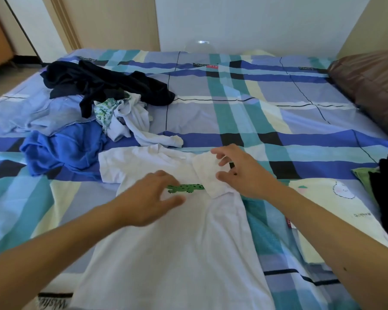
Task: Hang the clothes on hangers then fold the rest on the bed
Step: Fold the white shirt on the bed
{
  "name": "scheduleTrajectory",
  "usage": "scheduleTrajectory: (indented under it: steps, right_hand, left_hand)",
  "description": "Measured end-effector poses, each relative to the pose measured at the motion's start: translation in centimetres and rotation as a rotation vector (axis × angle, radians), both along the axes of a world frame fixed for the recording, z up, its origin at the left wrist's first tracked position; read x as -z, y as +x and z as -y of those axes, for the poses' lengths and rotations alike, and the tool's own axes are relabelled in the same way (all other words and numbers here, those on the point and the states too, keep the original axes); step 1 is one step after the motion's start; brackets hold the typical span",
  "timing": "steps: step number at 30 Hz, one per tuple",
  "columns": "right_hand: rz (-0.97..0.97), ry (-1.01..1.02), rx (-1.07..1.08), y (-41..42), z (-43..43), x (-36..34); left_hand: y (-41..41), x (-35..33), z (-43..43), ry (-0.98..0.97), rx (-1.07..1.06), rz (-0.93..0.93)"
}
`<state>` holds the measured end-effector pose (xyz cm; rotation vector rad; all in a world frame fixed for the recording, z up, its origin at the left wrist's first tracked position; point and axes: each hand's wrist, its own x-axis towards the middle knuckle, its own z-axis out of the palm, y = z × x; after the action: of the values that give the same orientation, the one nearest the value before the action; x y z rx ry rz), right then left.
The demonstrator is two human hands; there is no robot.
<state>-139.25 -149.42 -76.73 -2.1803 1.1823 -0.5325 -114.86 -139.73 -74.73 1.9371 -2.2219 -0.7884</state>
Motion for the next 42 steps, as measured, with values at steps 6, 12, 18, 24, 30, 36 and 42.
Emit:
scheduleTrajectory:
  steps: [6,12,18,24,30,36,42]
  right_hand:
    - [-0.670,-0.033,-0.116,-0.2,-0.8,4.5]
    - [-0.768,-0.104,-0.070,0.5,-0.9,4.7]
    - [-0.525,-0.171,-0.077,6.5,-3.1,2.4]
    - [-0.339,-0.013,-0.149,16.6,-3.6,3.4]
    - [-0.571,-0.062,-0.177,18.9,-3.7,6.8]
    - [-0.505,0.061,-0.230,17.3,-2.9,4.2]
    - [-0.335,0.052,-0.099,11.4,-2.8,-0.7]
  left_hand:
    - [6.9,-0.6,1.9,0.060,-0.262,0.322]
    - [12.8,1.1,2.5,0.314,-0.674,0.114]
    - [12.9,2.8,4.8,0.183,-1.032,-0.520]
    - [12.9,4.1,6.3,0.087,-1.121,-0.975]
    - [12.8,4.6,5.4,-0.254,-0.706,-0.352]
    - [11.6,4.2,5.3,-0.338,-0.407,-0.246]
    - [7.9,1.2,5.6,-0.456,-0.061,-0.164]
